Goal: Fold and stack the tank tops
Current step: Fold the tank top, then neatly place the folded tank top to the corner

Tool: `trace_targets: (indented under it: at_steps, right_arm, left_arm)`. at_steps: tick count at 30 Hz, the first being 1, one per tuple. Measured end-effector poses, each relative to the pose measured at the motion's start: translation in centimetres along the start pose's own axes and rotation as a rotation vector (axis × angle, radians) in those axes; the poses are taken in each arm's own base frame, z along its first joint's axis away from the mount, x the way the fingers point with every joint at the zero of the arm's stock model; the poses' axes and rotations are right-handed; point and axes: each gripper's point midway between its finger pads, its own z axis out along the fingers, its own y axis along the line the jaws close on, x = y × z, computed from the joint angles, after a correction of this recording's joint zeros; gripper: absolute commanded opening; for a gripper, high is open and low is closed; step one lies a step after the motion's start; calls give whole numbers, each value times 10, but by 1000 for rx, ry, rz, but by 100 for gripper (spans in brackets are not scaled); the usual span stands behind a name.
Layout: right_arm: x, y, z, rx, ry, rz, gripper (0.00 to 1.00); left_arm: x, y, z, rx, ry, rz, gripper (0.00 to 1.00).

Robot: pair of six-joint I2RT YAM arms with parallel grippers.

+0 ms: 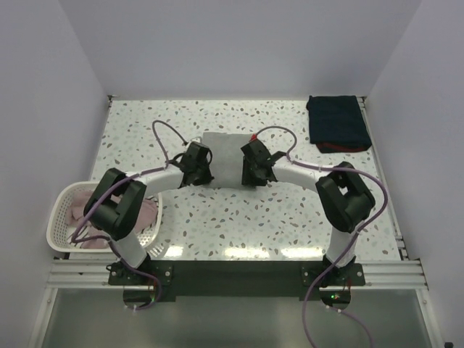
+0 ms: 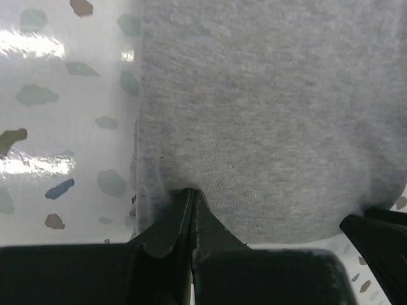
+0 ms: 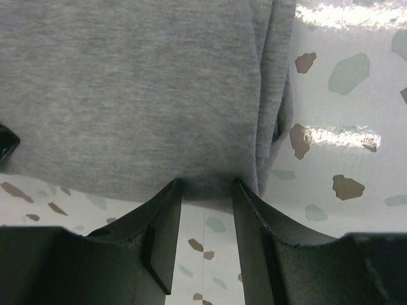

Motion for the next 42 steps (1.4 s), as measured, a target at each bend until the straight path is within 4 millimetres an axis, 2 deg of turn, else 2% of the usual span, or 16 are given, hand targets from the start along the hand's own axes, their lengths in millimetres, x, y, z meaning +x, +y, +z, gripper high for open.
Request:
trace_targets:
  at_steps: [4,8,13,15,18,19,21,24,27,31,34,36,39,40,42]
  right_arm:
    - [4,-10,13,28,25,24,41]
    - [-13,-24,18,41,15,73,43]
    - [-64,-48,37,88,-18,126,49]
    - [-90,-51,47,104,-42,122,55]
    - [-127,-46,54,115,-85,102,65]
    - [-138,-44,51,120,-107,93,67]
    - [-155,-44,42,132,-141,85,72]
    - [-169,-49,22,145,-185,82,75]
    - [-156,-65,-7,165,-196,89,75]
    - [-111,-81,-34,127,-156,110,72]
    - [-77,-80,-31,52,-115,120,73]
    - [-50,-80,-21,6,-70,127,73]
    - [-17,-81,-7,-40,-9,139,75]
    - [-11,-79,-4,-59,0,145,75]
    - [-15,-71,-2,-111,-27,158,75]
  left_arm:
    - [18,-2,3,-6,17,30,0]
    - [30,-13,3,12,8,27,0]
    - [63,-47,-5,93,21,6,0]
    - [82,-70,-9,150,49,13,3]
    - [101,-111,-8,226,104,37,15]
    - [102,-124,-7,250,116,40,22]
    - [96,-144,-6,286,115,45,31]
    - [72,-167,-14,335,71,48,33]
    - [48,-171,-26,359,29,37,34]
    - [21,-152,-44,351,1,1,34]
    - [6,-131,-62,341,-21,-22,34]
    - [-2,-118,-79,335,-41,-24,35]
    - [-13,-109,-106,366,-75,-21,36]
    - [-17,-107,-115,381,-89,-19,36]
    - [-20,-103,-128,400,-107,-10,36]
